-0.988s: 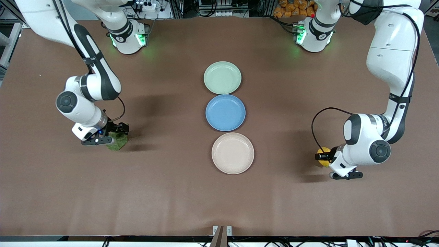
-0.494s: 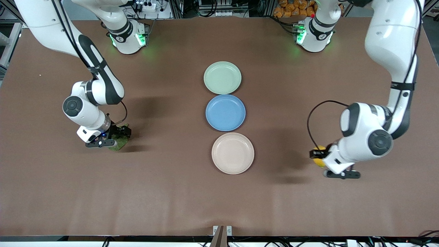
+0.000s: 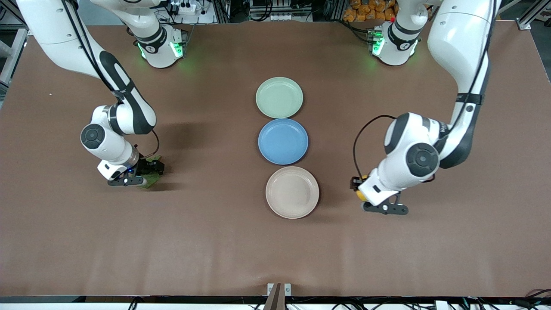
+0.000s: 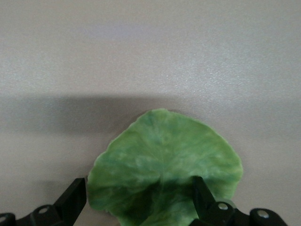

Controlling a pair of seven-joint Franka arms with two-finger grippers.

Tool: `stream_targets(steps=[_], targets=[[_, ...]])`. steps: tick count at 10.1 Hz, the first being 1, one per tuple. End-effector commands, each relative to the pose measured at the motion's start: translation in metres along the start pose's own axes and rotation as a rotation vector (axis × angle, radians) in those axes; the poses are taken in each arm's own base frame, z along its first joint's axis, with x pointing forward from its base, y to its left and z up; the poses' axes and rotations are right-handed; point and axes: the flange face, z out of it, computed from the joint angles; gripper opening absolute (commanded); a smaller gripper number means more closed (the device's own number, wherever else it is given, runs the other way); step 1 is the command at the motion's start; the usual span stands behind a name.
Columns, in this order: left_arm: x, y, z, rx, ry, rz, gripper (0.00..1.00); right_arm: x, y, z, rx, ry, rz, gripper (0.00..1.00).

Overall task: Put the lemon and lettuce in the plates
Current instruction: 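Lift the lemon with the left gripper while the right gripper grasps the lettuce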

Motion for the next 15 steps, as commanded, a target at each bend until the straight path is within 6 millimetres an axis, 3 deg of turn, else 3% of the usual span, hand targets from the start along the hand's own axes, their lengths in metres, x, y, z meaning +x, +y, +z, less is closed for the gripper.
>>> stream_targets(steps=[1, 3, 4, 6, 7, 10, 13, 15], targets=[[0.001, 0.052, 0.002, -0.023, 0.019, -0.032, 0.00, 0.002, 0.010, 0.002, 0.004, 0.002, 0.006, 0.49], [0.000, 0.091, 0.016, -0.099, 0.006, -0.062, 0.00, 0.003, 0.010, 0.002, 0.004, 0.004, 0.010, 0.21], [-0.001, 0.103, 0.027, -0.135, 0.020, -0.076, 0.00, 0.004, 0.011, 0.000, 0.005, 0.002, 0.018, 0.15], [-0.003, 0.131, 0.070, -0.174, 0.066, -0.100, 0.00, 0.007, 0.011, -0.003, 0.006, 0.005, 0.024, 0.09], [-0.001, 0.133, 0.091, -0.186, 0.089, -0.108, 0.00, 0.010, 0.010, -0.006, 0.008, 0.002, 0.024, 0.02], [-0.011, 0.156, 0.123, -0.209, 0.114, -0.144, 0.00, 0.025, 0.009, -0.033, 0.006, -0.081, 0.032, 0.00], [-0.017, 0.165, 0.131, -0.206, 0.100, -0.150, 0.00, 0.037, 0.006, -0.069, 0.004, -0.098, 0.023, 0.00], [-0.020, 0.167, 0.136, -0.199, 0.094, -0.145, 0.00, 0.039, -0.007, -0.092, 0.012, -0.118, 0.005, 0.00]])
